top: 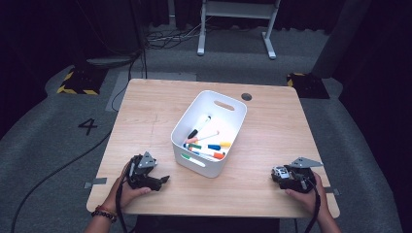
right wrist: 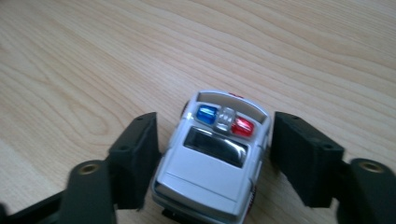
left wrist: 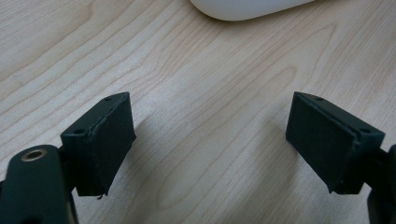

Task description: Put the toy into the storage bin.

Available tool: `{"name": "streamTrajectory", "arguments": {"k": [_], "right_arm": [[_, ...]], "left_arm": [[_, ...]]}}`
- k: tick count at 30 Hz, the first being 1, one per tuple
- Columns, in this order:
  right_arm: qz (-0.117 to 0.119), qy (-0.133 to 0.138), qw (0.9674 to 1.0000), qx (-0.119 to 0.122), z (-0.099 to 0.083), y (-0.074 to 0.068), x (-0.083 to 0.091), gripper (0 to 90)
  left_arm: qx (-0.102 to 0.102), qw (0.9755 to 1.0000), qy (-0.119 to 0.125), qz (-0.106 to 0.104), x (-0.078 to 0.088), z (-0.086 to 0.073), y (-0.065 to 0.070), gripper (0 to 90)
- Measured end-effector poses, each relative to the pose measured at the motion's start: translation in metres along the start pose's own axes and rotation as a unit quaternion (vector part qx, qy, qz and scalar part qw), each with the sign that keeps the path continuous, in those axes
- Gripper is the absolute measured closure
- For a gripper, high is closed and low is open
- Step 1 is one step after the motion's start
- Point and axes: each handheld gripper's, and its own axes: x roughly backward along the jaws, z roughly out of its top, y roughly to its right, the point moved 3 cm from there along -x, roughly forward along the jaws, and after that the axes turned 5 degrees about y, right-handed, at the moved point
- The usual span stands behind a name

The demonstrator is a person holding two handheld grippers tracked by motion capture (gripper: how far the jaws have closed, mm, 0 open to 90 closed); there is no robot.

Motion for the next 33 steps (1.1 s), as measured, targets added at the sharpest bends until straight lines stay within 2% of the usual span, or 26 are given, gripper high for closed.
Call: {"name": "streamTrajectory", "arguments": {"k": [1,3,7,9,15,19,21,23,28,30,33], "right_arm": [[-0.013,0.001,0.9999,-0.01,-0.002,0.002,0.002,28.0],[-0.024,0.002,0.9995,-0.022,-0.005,0.003,0.005,27.9],[-0.034,0.011,0.999,-0.028,-0.01,0.0,0.012,40.9],[-0.031,0.014,0.999,-0.03,-0.011,-0.001,0.014,47.9],[-0.014,0.03,0.9994,-0.009,-0.014,0.001,0.014,48.6],[-0.009,0.042,0.999,-0.01,-0.014,0.003,0.015,48.7],[-0.004,0.059,0.9981,-0.019,-0.011,0.004,0.019,48.8],[-0.009,0.069,0.9974,-0.018,-0.008,0.004,0.022,48.8],[-0.005,0.073,0.9973,0.003,0.0,0.002,0.028,48.9],[-0.002,0.074,0.9972,0.0,0.003,0.002,0.029,48.8],[-0.007,0.076,0.997,0.01,0.009,0.001,0.03,48.8]], "left_arm": [[0.0,1.0,0.0,0.0,0.0,0.0,0.0,15.5],[0.0,1.0,0.0,0.0,0.0,0.0,0.0,15.5],[0.0,1.0,0.0,0.0,0.0,0.0,0.0,15.5],[0.0,1.0,0.0,0.0,0.0,0.0,0.0,15.5],[0.0,1.0,0.0,0.0,0.0,0.0,0.0,15.5],[0.0,1.0,0.0,-0.001,0.0,0.0,0.0,15.5],[-0.001,1.0,0.0,0.0,0.0,0.0,0.0,15.5],[-0.001,1.0,0.001,-0.001,0.0,0.0,0.0,15.5],[0.0,1.0,0.0,-0.001,0.0,0.0,0.0,15.5],[-0.001,1.0,0.001,-0.001,0.0,0.0,0.0,15.5],[-0.001,1.0,0.001,-0.001,0.0,0.0,0.0,15.5]]}}
